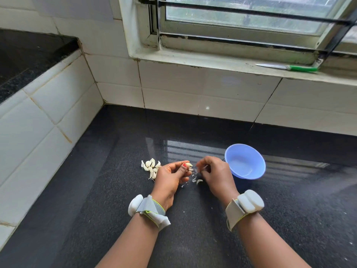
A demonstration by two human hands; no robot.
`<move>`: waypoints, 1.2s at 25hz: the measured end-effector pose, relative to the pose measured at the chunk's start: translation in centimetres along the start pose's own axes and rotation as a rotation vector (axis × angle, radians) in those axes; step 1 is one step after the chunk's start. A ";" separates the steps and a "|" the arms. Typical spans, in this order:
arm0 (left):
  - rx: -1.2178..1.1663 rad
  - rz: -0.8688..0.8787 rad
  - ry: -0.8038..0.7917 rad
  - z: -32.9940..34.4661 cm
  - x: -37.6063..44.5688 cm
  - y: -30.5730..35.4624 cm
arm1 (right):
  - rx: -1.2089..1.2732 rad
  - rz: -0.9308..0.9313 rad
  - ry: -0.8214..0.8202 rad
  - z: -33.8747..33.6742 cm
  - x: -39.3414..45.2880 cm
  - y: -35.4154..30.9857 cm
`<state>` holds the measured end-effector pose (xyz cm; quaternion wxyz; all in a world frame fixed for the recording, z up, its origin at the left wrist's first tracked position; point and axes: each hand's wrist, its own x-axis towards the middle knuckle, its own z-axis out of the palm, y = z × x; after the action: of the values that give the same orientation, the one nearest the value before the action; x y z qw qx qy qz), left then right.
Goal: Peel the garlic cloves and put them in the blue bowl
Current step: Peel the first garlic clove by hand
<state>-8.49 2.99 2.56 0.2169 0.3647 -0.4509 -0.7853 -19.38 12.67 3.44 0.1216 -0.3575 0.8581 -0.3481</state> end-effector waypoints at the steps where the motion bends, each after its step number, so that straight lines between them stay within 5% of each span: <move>1: -0.021 -0.021 0.008 0.1 0.1 0.0 | 0.116 0.018 -0.011 0.0 0.0 -0.1; 5: -0.029 -0.061 0.007 0.7 0.2 0.1 | 0.472 0.057 -0.113 -0.1 -0.3 -0.6; 12: 0.090 0.017 0.036 0.6 0.2 0.1 | 0.716 0.150 -0.152 0.2 -0.4 -0.6; 21: 0.229 0.077 -0.027 0.8 0.3 0.6 | 0.476 0.009 -0.056 -0.1 0.1 -0.1; 30: 0.162 0.058 -0.034 0.7 0.2 0.6 | 0.813 0.143 -0.135 -0.3 0.0 -0.3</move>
<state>-9.15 2.92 3.26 0.2017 0.3544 -0.5268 -0.7458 -19.37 12.70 3.90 0.3327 -0.2419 0.6636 -0.6249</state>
